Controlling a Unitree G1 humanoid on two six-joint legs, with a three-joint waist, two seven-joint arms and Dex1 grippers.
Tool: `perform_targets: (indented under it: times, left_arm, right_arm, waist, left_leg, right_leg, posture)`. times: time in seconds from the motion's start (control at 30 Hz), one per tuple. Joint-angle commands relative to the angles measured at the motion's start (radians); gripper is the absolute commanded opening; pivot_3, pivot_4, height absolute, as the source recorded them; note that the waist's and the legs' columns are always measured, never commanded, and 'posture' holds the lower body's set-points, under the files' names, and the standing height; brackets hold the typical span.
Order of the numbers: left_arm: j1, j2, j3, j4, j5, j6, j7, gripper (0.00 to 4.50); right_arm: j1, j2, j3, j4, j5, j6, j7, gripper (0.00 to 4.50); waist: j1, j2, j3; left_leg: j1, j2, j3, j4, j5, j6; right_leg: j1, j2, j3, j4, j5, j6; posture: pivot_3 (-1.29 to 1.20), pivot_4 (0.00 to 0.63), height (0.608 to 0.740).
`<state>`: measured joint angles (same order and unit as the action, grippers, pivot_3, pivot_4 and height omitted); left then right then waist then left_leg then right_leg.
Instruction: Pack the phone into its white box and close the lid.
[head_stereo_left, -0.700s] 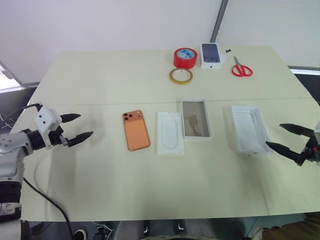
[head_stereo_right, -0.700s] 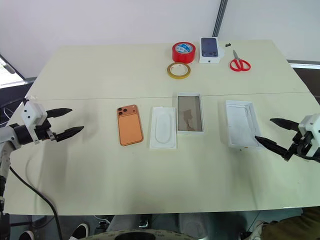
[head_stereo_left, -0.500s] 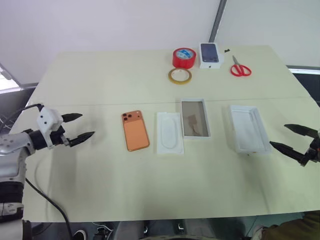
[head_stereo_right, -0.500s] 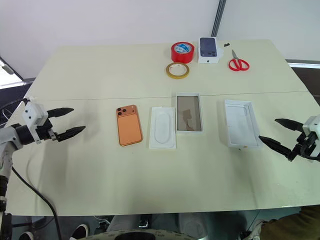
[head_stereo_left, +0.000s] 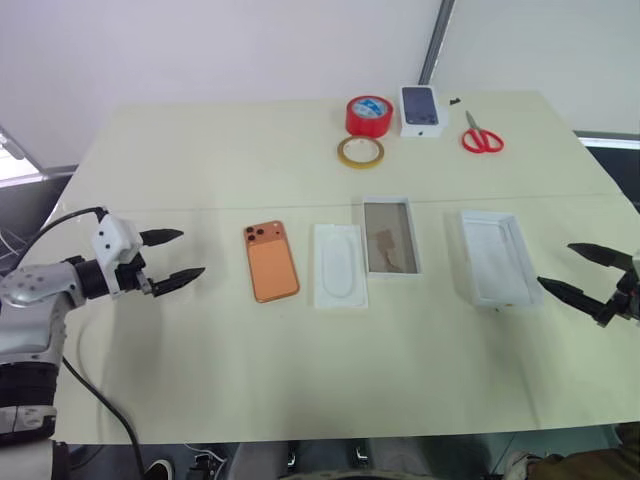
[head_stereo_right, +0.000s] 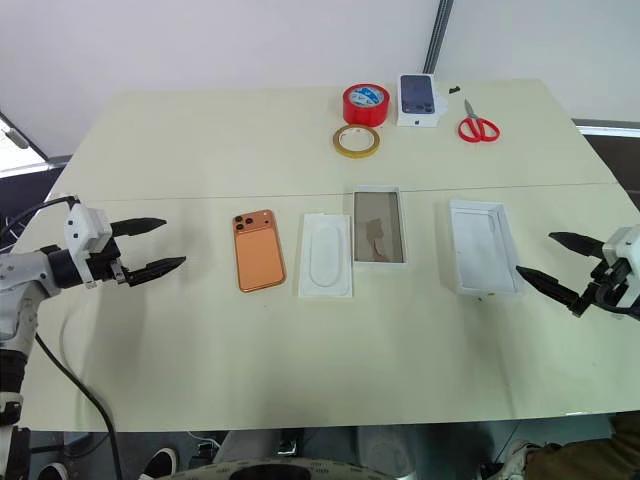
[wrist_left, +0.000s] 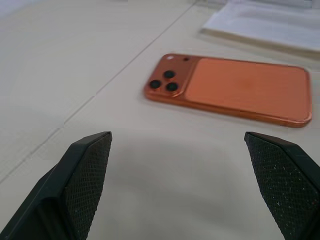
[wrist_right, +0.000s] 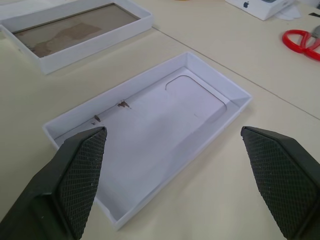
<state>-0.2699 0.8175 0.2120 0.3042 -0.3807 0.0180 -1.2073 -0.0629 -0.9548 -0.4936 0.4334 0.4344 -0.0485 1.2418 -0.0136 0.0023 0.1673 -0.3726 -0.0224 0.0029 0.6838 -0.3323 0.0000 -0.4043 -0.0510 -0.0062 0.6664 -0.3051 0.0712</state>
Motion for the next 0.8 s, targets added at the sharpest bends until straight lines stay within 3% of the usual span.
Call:
perform_targets:
  times: [0.03, 0.4, 0.5, 0.63, 0.8]
  left_arm:
    - [-0.011, 0.000, 0.006, -0.028, -0.021, 0.026, -0.008, 4.48]
    - [-0.001, 0.010, 0.006, -0.031, -0.003, 0.050, -0.010, 4.48]
    - [-0.011, 0.008, -0.023, -0.122, -0.014, 0.243, 0.074, 4.48]
    - [-0.081, -0.025, -0.051, -0.291, -0.146, 0.554, 0.132, 4.48]
    - [-0.157, -0.208, -0.077, -0.473, -0.246, 0.826, 0.387, 4.48]
  right_arm:
    - [-0.011, 0.005, -0.008, -0.030, 0.011, -0.012, -0.006, 4.50]
    - [-0.002, 0.004, -0.011, -0.016, 0.008, -0.025, 0.000, 4.50]
    - [-0.012, 0.016, 0.011, -0.063, 0.008, -0.019, -0.008, 4.50]
    - [-0.054, 0.064, 0.073, -0.268, 0.048, 0.060, -0.063, 4.50]
    - [-0.114, 0.173, 0.178, -0.470, 0.065, 0.206, -0.209, 4.50]
  waist:
    - [0.000, 0.000, 0.000]
    - [0.001, 0.000, 0.000]
    - [0.001, 0.000, 0.000]
    - [0.000, 0.000, 0.000]
    - [0.004, -0.001, 0.000]
  left_leg:
    - [0.000, 0.000, 0.000, 0.000, 0.000, 0.000]
    - [0.000, 0.000, 0.000, 0.000, 0.000, 0.000]
    - [0.000, 0.000, 0.000, 0.000, 0.000, 0.000]
    - [0.000, 0.000, 0.000, 0.001, 0.000, 0.000]
    - [-0.001, 0.000, 0.000, 0.001, 0.001, -0.001]
  right_leg:
    - [0.000, 0.000, 0.000, 0.000, 0.000, 0.000]
    - [0.000, 0.000, 0.000, 0.000, 0.000, 0.000]
    - [0.000, 0.000, 0.000, 0.000, 0.000, 0.000]
    - [0.000, 0.000, 0.000, 0.001, 0.000, 0.000]
    - [0.000, 0.000, 0.000, 0.002, 0.000, 0.001]
  posture:
    - [0.00, 0.150, 0.740]
    - [0.00, 0.150, 0.740]
    - [0.00, 0.150, 0.740]
    - [0.00, 0.150, 0.740]
    - [0.00, 0.150, 0.740]
